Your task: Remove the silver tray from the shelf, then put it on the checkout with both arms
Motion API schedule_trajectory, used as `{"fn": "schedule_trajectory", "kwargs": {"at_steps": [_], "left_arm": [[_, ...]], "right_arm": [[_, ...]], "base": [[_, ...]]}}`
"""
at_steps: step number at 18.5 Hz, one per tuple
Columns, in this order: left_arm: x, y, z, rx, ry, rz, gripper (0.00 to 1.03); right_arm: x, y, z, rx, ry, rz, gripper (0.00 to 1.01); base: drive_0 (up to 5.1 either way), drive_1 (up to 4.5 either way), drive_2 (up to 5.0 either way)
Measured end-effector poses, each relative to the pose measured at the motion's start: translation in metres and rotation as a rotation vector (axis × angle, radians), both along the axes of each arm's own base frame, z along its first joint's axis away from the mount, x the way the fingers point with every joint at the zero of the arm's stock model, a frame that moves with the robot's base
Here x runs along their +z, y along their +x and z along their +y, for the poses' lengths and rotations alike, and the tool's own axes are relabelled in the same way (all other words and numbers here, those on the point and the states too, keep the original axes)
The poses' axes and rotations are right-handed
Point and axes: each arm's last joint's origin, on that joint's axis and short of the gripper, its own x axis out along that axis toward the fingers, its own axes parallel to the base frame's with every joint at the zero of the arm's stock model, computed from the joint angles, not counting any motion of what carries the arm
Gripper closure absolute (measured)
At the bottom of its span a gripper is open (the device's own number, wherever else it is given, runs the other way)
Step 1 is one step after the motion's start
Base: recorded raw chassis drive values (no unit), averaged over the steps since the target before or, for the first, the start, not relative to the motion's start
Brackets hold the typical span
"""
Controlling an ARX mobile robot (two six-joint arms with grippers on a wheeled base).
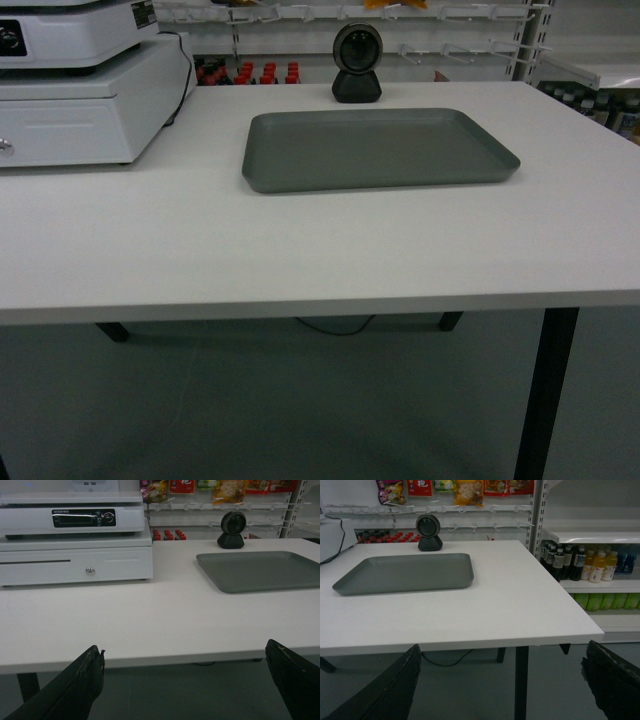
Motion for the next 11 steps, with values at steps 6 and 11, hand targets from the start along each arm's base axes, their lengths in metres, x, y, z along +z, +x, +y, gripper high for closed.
{"fn": "schedule_trajectory", "kwargs": {"at_steps": [6, 11], "left_arm": [[0.0004, 0.0, 0.0, 0.0, 0.0, -0.004, 0.05], [0.0004, 0.0, 0.0, 0.0, 0.0, -0.005, 0.05]], "right_arm": [[0.0005, 0.0, 0.0, 0.0, 0.0, -0.005, 0.03], [0.0004, 0.0, 0.0, 0.0, 0.0, -0.004, 0.03]], "base": [[0.0, -4.22, 4.1], [0.0, -0.84, 0.8]]}}
